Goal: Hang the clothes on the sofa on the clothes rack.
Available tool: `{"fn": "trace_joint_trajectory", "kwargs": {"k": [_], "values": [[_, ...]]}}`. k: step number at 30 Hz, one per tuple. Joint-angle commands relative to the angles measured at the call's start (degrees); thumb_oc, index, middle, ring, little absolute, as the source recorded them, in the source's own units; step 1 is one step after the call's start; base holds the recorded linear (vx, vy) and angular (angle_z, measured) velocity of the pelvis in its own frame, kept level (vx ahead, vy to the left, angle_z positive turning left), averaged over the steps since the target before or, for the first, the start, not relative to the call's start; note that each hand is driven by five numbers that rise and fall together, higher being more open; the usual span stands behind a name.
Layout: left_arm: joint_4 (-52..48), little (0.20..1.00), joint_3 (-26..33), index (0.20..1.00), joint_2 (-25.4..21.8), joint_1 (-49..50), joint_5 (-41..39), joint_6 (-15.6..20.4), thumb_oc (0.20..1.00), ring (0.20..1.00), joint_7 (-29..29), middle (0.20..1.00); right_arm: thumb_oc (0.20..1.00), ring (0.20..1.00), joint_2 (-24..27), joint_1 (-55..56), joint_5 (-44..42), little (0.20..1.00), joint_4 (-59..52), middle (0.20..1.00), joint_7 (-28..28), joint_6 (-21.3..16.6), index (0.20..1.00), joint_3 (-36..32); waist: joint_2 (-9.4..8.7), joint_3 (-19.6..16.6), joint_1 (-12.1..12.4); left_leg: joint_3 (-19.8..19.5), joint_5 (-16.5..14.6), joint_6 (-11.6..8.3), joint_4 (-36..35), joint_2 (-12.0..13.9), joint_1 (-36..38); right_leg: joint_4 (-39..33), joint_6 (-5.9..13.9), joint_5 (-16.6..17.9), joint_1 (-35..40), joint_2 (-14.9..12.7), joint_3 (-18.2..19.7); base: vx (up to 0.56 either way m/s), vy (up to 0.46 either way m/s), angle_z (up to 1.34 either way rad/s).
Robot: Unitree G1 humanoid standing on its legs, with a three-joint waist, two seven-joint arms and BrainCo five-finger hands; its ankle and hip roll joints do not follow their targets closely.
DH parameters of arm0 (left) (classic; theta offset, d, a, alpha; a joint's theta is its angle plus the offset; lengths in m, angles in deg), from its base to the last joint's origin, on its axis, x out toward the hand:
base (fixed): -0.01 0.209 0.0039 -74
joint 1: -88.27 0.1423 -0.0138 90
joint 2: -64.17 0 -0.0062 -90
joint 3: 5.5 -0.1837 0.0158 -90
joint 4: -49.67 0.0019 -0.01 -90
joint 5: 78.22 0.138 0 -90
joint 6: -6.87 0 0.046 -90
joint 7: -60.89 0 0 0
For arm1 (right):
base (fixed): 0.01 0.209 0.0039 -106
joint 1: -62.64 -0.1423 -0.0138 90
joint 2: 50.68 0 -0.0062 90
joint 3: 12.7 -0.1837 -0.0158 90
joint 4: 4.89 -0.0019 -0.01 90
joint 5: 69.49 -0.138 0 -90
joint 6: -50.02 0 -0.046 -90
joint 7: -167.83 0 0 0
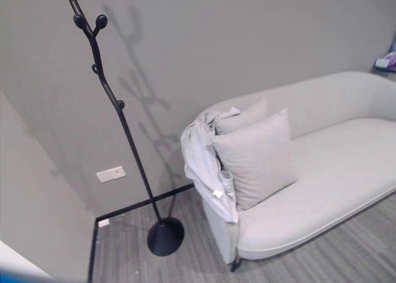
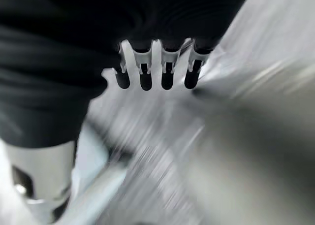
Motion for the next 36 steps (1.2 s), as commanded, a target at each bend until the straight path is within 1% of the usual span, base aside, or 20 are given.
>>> {"fn": "trace_joint_trajectory", "kwargs": {"k": [1, 3, 4, 5, 6, 7, 11, 13, 15, 16, 17, 18, 20, 21, 25, 28, 29, 31, 33, 36], "values": [[-2.31, 1.0, 3.78, 1.0, -1.24, 1.31, 2.79, 1.34, 1.0, 1.0, 1.28, 1.0, 1.0, 1.0, 3.54, 1.74, 17.05, 1.0, -21.17, 1.0, -6.47, -1.16, 1.0, 1.99, -0.96, 2.57, -2.79, -4.68, 3.77, -3.06, 0.38, 5.36, -6.0, -15.15, -3.85, 0.43, 5.66, 9.04, -5.77, 0.12, -0.033, -0.31], [-2.84, 1.0, 4.02, 1.0, -1.29, 1.43, 3.9, 1.02, 1.0, 1.0, 1.59, 1.0, 1.0, 1.0, 6.26, 2.12, 24.2, 1.0, -27.5, 1.0, -7.89, 0.5, 1.0, 2.24, -1.2, 3.61, -3.35, -5.15, 3.06, -3.44, 0.38, 5.25, -4.76, -22.11, -2.95, -0.93, 5.57, 11.3, -6.86, 0.12, -0.084, -0.18], [-2.68, 1.0, 4.35, 1.0, -1.22, 1.36, 4.65, 0.98, 1.0, 1.0, 1.69, 1.0, 1.0, 1.0, 7.54, 2.41, 26.97, 1.0, -30.43, 1.0, -8.04, 0.67, 1.0, 2.46, -1.52, 3.92, -3.68, -5.33, 2.36, -3.57, 0.38, 5.1, -3.81, -25.65, -2.26, -0.68, 5.08, 12.43, -6.7, 0.1, -0.059, 0.15], [-2.67, 1.0, 4.37, 1.0, -1.21, 1.34, 4.66, 0.98, 1.0, 1.0, 1.7, 1.0, 1.0, 1.0, 7.54, 2.44, 27.01, 1.0, -30.51, 1.0, -8.03, 0.73, 1.0, 2.45, -1.44, 3.88, -3.64, -5.29, 2.46, -3.59, 0.38, 5.2, -3.92, -25.97, -2.31, -0.39, 5.09, 12.54, -6.71, 0.21, -0.122, 0.33], [-2.26, 1.0, 4.78, 1.0, -0.9, 1.21, 6.41, 1.07, 1.0, 1.0, 2.11, 1.0, 1.0, 1.0, 10.1, 2.39, 34.52, 1.0, -36.82, 1.0, -8.74, 0.51, 1.0, 3.74, -2.68, 4.36, -4.22, -5.53, 0.77, -3.72, 0.38, 4.49, -1.56, -32.89, -0.71, 2.35, 3.0, 14.82, -4.65, 0.16, -0.086, 0.2], [-2.25, 1.0, 4.82, 1.0, -0.87, 1.22, 6.44, 1.08, 1.0, 1.0, 2.11, 1.0, 1.0, 1.0, 10.1, 2.45, 34.6, 1.0, -36.92, 1.0, -8.73, 0.56, 1.0, 3.73, -2.6, 4.44, -4.2, -5.49, 0.68, -3.73, 0.38, 4.56, -1.42, -33.12, -0.69, 2.45, 3.23, 14.9, -4.65, 0.21, -0.111, 0.15], [-1.79, 1.0, 5.13, 1.0, -0.57, 1.58, 8.27, 1.49, 1.0, 1.0, 2.32, 1.0, 1.0, 1.0, 11.43, 2.23, 38.77, 1.0, -41.18, 1.0, -8.89, -0.54, 1.0, 5.71, -3.35, 4.85, -4.86, -6.82, -0.65, -3.89, 0.38, 3.93, 0.83, -36.43, 0.43, 5.11, 0.94, 17.6, -0.72, 0.12, -0.083, -0.12], [-1.54, 1.0, 5.46, 1.0, -0.55, 1.92, 9.41, 1.41, 1.0, 1.0, 2.21, 1.0, 1.0, 1.0, 12.49, 3.25, 41.6, 1.0, -44.12, 1.0, -7.3, -0.99, 1.0, 7.37, -3.66, 4.58, -4.87, -8.49, -1.56, -3.98, 0.38, 3.65, 2.41, -36.12, 0.14, 5.14, 0.85, 18.82, 2.18, 0.16, -0.128, -0.03], [-1.26, 1.0, 5.5, 1.0, -0.35, 1.95, 9.59, 1.63, 1.0, 1.0, 2.25, 1.0, 1.0, 1.0, 12.81, 3.29, 41.94, 1.0, -43.6, 1.0, -7.79, -1.17, 1.0, 7.7, -3.83, 4.4, -4.66, -9.2, -1.88, -4.09, 0.38, 3.56, 3.01, -36.32, -0.15, 4.78, 1.83, 18.63, 2.42, 0.13, -0.142, 0.28], [-0.72, 1.0, 5.33, 1.0, -0.17, 2.29, 10.58, 1.58, 1.0, 1.0, 2.57, 1.0, 1.0, 1.0, 13.23, 2.52, 43.09, 1.0, -42.23, 1.0, -8.02, -1.33, 1.0, 8.87, -3.82, 3.37, -3.84, -10.0, -1.98, -4.37, 0.38, 4.13, 3.53, -35.36, -0.85, 4.1, 2.66, 18.79, 2.25, 0.13, -0.166, 0.32], [-0.72, 1.0, 5.37, 1.0, -0.15, 2.3, 10.59, 1.58, 1.0, 1.0, 2.57, 1.0, 1.0, 1.0, 13.24, 2.45, 43.09, 1.0, -42.12, 1.0, -8.06, -1.39, 1.0, 8.93, -3.79, 3.36, -3.95, -10.08, -1.98, -4.4, 0.38, 4.17, 3.52, -35.3, -0.87, 4.04, 2.65, 18.81, 2.16, 0.16, -0.267, 0.27], [-0.68, 1.0, 4.94, 1.0, 0.13, 2.67, 11.15, 1.66, 1.0, 1.0, 2.64, 1.0, 1.0, 1.0, 14.04, 1.48, 44.82, 1.0, -41.96, 1.0, -7.85, -1.7, 1.0, 10.07, -3.43, 2.69, -3.28, -10.84, -1.55, -4.95, 0.38, 5.22, 3.5, -35.07, -1.59, 3.36, 3.42, 19.16, 1.01, 0.08, -0.145, 0.43], [-0.74, 1.0, 4.4, 1.0, 0.24, 2.86, 11.87, 1.74, 1.0, 1.0, 2.42, 1.0, 1.0, 1.0, 14.64, 1.21, 45.74, 1.0, -42.35, 1.0, -7.99, -2.36, 1.0, 10.42, -3.25, 2.34, -3.1, -11.31, -1.37, -5.22, 0.38, 5.76, 3.42, -35.19, -1.93, 2.93, 3.96, 19.26, 0.13, 0.13, -0.198, 0.62], [-0.72, 1.0, 3.88, 1.0, 0.29, 3.3, 12.57, 1.68, 1.0, 1.0, 2.29, 1.0, 1.0, 1.0, 15.39, 0.43, 46.29, 1.0, -42.22, 1.0, -8.11, -3.06, 1.0, 10.85, -2.93, 1.73, -2.55, -12.17, -1.01, -5.76, 0.38, 6.71, 3.21, -35.62, -2.55, 2.1, 5.14, 19.45, -1.51, 0.14, -0.189, 0.42], [0.07, 1.0, 3.8, 1.0, 0.59, 3.99, 12.49, 1.69, 1.0, 1.0, 2.18, 1.0, 1.0, 1.0, 17.09, -0.72, 50.21, 1.0, -42.98, 1.0, -9.74, -4.21, 1.0, 12.0, -2.3, 1.43, -1.91, -13.55, -0.55, -6.66, 0.38, 7.93, 2.97, -35.81, -3.15, 0.75, 6.29, 19.63, -3.48, 0.12, -0.134, 0.4], [0.53, 1.0, 3.56, 1.0, 0.3, 4.5, 12.49, 1.78, 1.0, 1.0, 2.62, 1.0, 1.0, 1.0, 18.29, -3.89, 54.31, 1.0, -40.59, 1.0, -11.81, -3.82, 1.0, 14.45, -1.76, 1.21, -0.6, -14.8, -0.3, -7.6, 0.38, 9.27, 3.04, -34.29, -4.06, -1.27, 6.75, 19.82, -5.43, 0.14, -0.118, 0.27], [0.54, 1.0, 3.61, 1.0, 0.3, 4.48, 12.48, 1.78, 1.0, 1.0, 2.62, 1.0, 1.0, 1.0, 18.25, -4.0, 54.33, 1.0, -40.43, 1.0, -11.91, -3.88, 1.0, 14.54, -1.75, 1.23, -0.75, -14.92, -0.3, -7.62, 0.38, 9.3, 3.02, -34.21, -4.08, -1.35, 6.75, 19.81, -5.55, 0.07, -0.058, 0.2], [0.45, 1.0, 2.75, 1.0, 0.23, 4.73, 12.29, 1.84, 1.0, 1.0, 3.14, 1.0, 1.0, 1.0, 17.17, -6.92, 54.1, 1.0, -36.8, 1.0, -13.27, -3.11, 1.0, 15.85, -1.5, 1.01, 0.32, -15.65, 0.06, -8.12, 0.38, 10.04, 2.8, -34.2, -4.47, -2.09, 7.43, 19.85, -6.99, 0.1, -0.077, 0.25], [0.18, 1.0, 2.28, 1.0, 0.13, 4.74, 12.38, 1.88, 1.0, 1.0, 3.09, 1.0, 1.0, 1.0, 17.41, -8.12, 54.8, 1.0, -36.07, 1.0, -13.71, -3.09, 1.0, 16.6, -1.43, 0.9, 0.6, -15.94, 0.32, -8.3, 0.38, 10.29, 2.73, -34.34, -4.54, -2.28, 7.76, 19.85, -7.56, 0.11, -0.063, 0.29], [-1.11, 1.0, 0.58, 1.0, -0.25, 4.68, 12.38, 2.46, 1.0, 1.0, 3.07, 1.0, 1.0, 1.0, 16.58, -12.1, 54.42, 1.0, -30.16, 1.0, -16.94, -3.25, 1.0, 17.73, -1.09, 0.98, 1.73, -17.02, 0.69, -8.85, 0.38, 10.98, 2.14, -34.17, -4.78, -2.98, 8.33, 19.72, -9.21, 0.09, -0.042, 0.28]]}}
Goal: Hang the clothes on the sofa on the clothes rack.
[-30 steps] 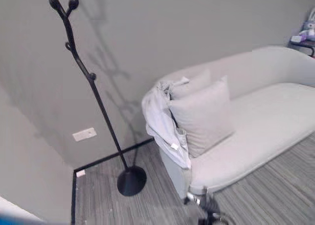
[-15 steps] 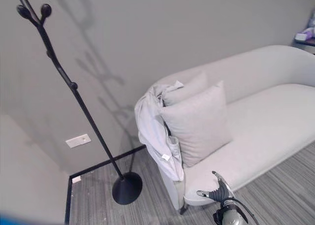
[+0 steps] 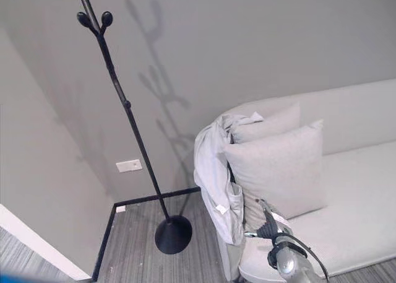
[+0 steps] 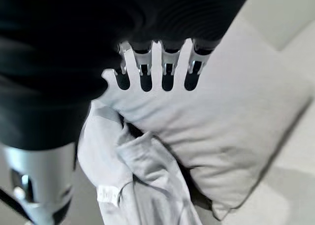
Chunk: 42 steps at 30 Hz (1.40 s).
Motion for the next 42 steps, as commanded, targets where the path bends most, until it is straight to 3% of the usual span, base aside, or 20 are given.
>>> {"fn": "trace_joint_trajectory", "kwargs": {"k": [1, 11, 20, 31, 32, 42], "values": [[0.46, 1.0, -0.83, 1.0, -2.45, -0.68, 1.17, 1.89, 1.0, 1.0, 0.63, 1.0, 1.0, 1.0, -3.64, -5.45, 1.35, 1.0, 4.11, 1.0, -5.09, -2.06, 1.0, 0.67, -3.51, 0.55, -0.19, 1.05, 2.12, -4.04, -2.78, -3.64, 4.54, -13.86, 3.84, 5.35, 9.62, -4.33, 4.23, 0.07, -0.034, 0.26], [-1.58, 1.0, -4.04, 1.0, -3.66, -0.32, 0.0, 2.62, 1.0, 1.0, -0.26, 1.0, 1.0, 1.0, -4.91, -16.27, -0.29, 1.0, 21.15, 1.0, -8.67, -1.09, 1.0, 4.77, -2.43, 1.77, 2.67, -1.15, 2.66, -4.56, -2.78, -3.41, 1.49, -14.1, 3.99, 5.26, 8.63, -5.09, 1.6, 0.03, -0.004, 0.19], [-1.24, 1.0, -4.49, 1.0, -5.31, -0.83, -2.87, 3.34, 1.0, 1.0, -0.03, 1.0, 1.0, 1.0, -6.77, -26.09, -4.82, 1.0, 39.84, 1.0, -11.02, -0.1, 1.0, 6.94, -1.08, 3.51, 5.61, -2.05, 3.95, -4.71, -2.78, -4.41, -4.18, -17.1, 4.35, 7.5, 4.93, -5.47, 1.87, -0.03, 0.018, 0.17], [-2.23, 1.0, -4.41, 1.0, -6.46, -0.88, -6.11, 3.91, 1.0, 1.0, 0.02, 1.0, 1.0, 1.0, -8.42, -28.58, -13.71, 1.0, 43.16, 1.0, -9.14, -1.23, 1.0, 5.3, -0.76, 3.51, 7.03, -1.91, 5.16, -4.7, -2.78, -5.15, -9.83, -21.25, 4.67, 10.3, 1.14, -4.73, 2.81, -0.02, -0.001, 0.03], [-2.17, 1.0, -4.44, 1.0, -6.54, -0.99, -6.14, 3.92, 1.0, 1.0, 0.02, 1.0, 0.2, 0.2, -8.44, -28.67, -14.48, 0.2, 43.21, 0.2, -8.56, -1.41, 0.2, 5.37, -0.82, 3.43, 7.05, -1.91, 5.25, -4.71, -2.78, -5.23, -10.37, -21.44, 4.67, 10.39, 0.81, -4.7, 2.82, -0.05, -0.003, -0.01], [0.04, 1.0, -3.31, 1.0, -5.97, -0.96, -2.7, 3.05, 1.0, 1.0, 1.23, 1.0, 0.2, 0.2, -6.45, -23.93, -13.12, 0.2, 33.84, 0.2, -8.01, -2.27, 0.2, 6.04, -2.35, 3.71, 5.08, -0.83, 4.66, -4.51, -2.78, -5.26, -8.38, -21.81, 4.51, 10.37, 2.83, -4.49, 3.58, 0.0, 0.005, -0.01]]}}
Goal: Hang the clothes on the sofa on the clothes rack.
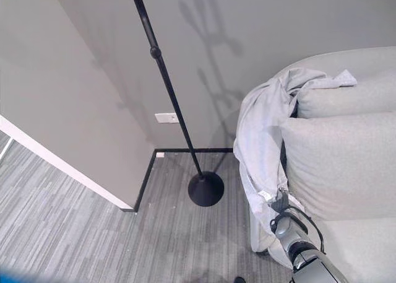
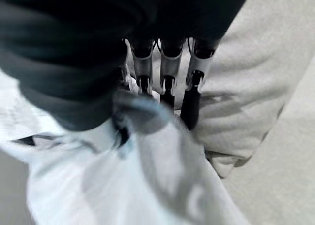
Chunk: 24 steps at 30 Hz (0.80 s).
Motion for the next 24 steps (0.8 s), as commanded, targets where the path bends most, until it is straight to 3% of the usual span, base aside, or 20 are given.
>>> {"fn": "trace_joint_trajectory", "kwargs": {"k": [1, 8, 15, 19, 24], "values": [[2.65, 1.0, 0.78, 1.0, -2.82, -1.43, 1.02, 1.07, 1.0, 1.0, 1.18, 1.0, 0.2, 0.2, -2.25, 0.8, 2.61, 0.2, -2.56, 0.2, -0.25, -1.87, 0.2, 1.32, -6.24, -0.5, -0.81, 1.32, -1.65, 1.05, -3.11, -4.79, 5.71, -22.75, 5.8, 10.6, 13.53, -2.63, 7.55, 0.0, 0.0, 0.0], [2.78, 1.0, 1.66, 1.0, -2.61, -1.65, 3.52, 0.39, 1.0, 1.0, 1.37, 1.0, 0.2, 0.2, 1.8, 7.41, 1.16, 0.2, -10.74, 0.2, -1.04, -1.42, 0.2, -5.87, -7.47, -1.2, -3.11, 2.56, -3.39, 1.67, -3.11, -5.5, 8.85, -22.86, 6.46, 10.87, 15.97, -3.29, 8.3, 0.02, 0.047, -0.07], [1.68, 1.0, 2.85, 1.0, -2.12, -1.74, 5.25, -0.51, 1.0, 1.0, 1.72, 1.0, 0.2, 0.2, 7.52, 13.82, -2.3, 0.2, -31.31, 0.2, -1.06, -2.12, 0.2, -16.17, -8.84, -2.18, -5.53, 4.4, -4.92, 2.55, -3.11, -6.22, 11.19, -22.62, 7.28, 11.39, 17.0, -3.49, 10.03, -0.02, 0.058, -0.17], [0.25, 1.0, 4.19, 1.0, -2.91, -2.22, 5.17, -0.73, 1.0, 1.0, 1.88, 1.0, 0.2, 0.2, 14.02, 11.56, -6.72, 0.2, -37.53, 0.2, 1.05, -3.18, 0.2, -20.6, -10.18, -3.08, -6.17, 5.65, -5.37, 2.95, -3.11, -6.69, 12.43, -22.19, 7.78, 11.82, 17.53, -3.58, 11.01, -0.03, 0.067, -0.29], [-4.25, 1.0, 3.81, 1.0, -3.9, -3.72, 3.18, -0.17, 1.0, 1.0, 3.0, 1.0, 0.2, 0.2, 20.17, 4.05, -12.04, 0.2, -40.54, 0.2, 2.91, -3.29, 0.2, -19.6, -11.88, -4.1, -6.49, 6.8, -5.61, 3.16, -3.11, -6.79, 13.39, -21.77, 8.16, 12.21, 17.73, -3.57, 12.04, -0.03, 0.027, -0.12]]}}
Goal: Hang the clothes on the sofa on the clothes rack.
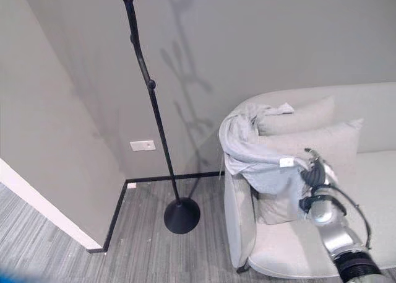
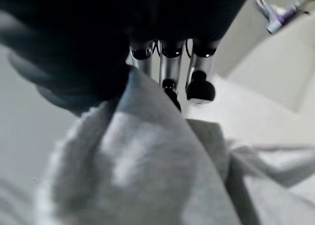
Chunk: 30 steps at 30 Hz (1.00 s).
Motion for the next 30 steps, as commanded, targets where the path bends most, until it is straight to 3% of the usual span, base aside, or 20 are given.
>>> {"fn": "trace_joint_trajectory", "kwargs": {"k": [1, 5, 13, 19, 24, 30], "values": [[-1.63, 1.0, 0.7, 1.0, -2.94, -1.76, -0.27, 1.27, 1.0, 1.0, 1.52, 1.0, 0.2, 0.2, 0.87, -8.06, -4.99, 0.2, -1.5, 0.2, -0.35, -2.74, 0.2, -0.38, -4.95, -1.06, -0.68, -0.74, -3.56, 1.38, -0.33, -2.98, 3.21, -13.9, 4.08, 6.06, 9.27, -2.65, 3.8, -0.04, 0.032, -0.27], [-7.17, 1.0, -1.8, 1.0, -3.1, -1.84, -2.5, 1.57, 1.0, 1.0, 2.43, 1.0, 0.2, 0.2, 6.18, -20.04, -10.61, 0.2, -0.96, 0.2, 1.4, -2.22, 0.2, 4.73, -6.67, -1.87, -0.9, 0.0, -3.78, 1.59, -0.33, -3.03, 4.03, -13.46, 4.23, 6.15, 9.48, -2.36, 4.71, -0.02, 0.015, -0.15], [-16.64, 1.0, -7.71, 1.0, -3.99, -3.21, -1.17, 2.75, 1.0, 1.0, 3.07, 1.0, 0.2, 0.2, 9.83, -40.35, -15.39, 0.2, 4.37, 0.2, 3.64, -1.93, 0.2, 18.26, -9.06, -2.54, -1.03, 1.11, -3.96, 1.48, -0.33, -2.53, 4.78, -13.51, 4.19, 6.52, 9.54, -1.65, 5.89, 0.0, -0.008, -0.1], [-22.63, 1.0, -10.96, 1.0, -4.97, -5.7, 2.09, 4.36, 1.0, 1.0, 6.03, 1.0, 0.2, 0.2, 7.9, -53.45, -20.6, 0.2, 8.01, 0.2, 2.7, -3.48, 0.2, 24.93, -10.85, -2.94, -1.22, 1.35, -4.1, 1.31, -0.33, -2.02, 5.09, -13.64, 4.0, 6.71, 9.59, -1.18, 6.29, 0.0, -0.018, -0.03], [-18.55, 1.0, -10.53, 1.0, -4.75, -8.53, 6.44, 4.3, 1.0, 1.0, 10.6, 1.0, 0.2, 0.2, 4.97, -60.15, -25.14, 0.2, 6.25, 0.2, 1.89, -5.77, 0.2, 28.0, -11.17, -3.97, -2.06, 1.95, -4.51, 1.05, -0.33, -1.8, 5.77, -13.58, 3.83, 6.47, 9.73, -0.74, 6.96, 0.0, -0.002, -0.02], [-12.15, 1.0, -9.03, 1.0, -4.85, -12.96, 12.99, 4.25, 1.0, 1.0, 20.68, 1.0, 0.2, 0.2, 1.36, -66.95, -30.38, 0.2, 0.99, 0.2, -0.71, -9.71, 0.2, 32.41, -10.81, -5.19, -3.83, 3.25, -5.0, 0.93, -0.33, -1.74, 7.0, -13.45, 3.74, 6.51, 9.81, -0.19, 8.11, 0.01, 0.006, -0.11]]}}
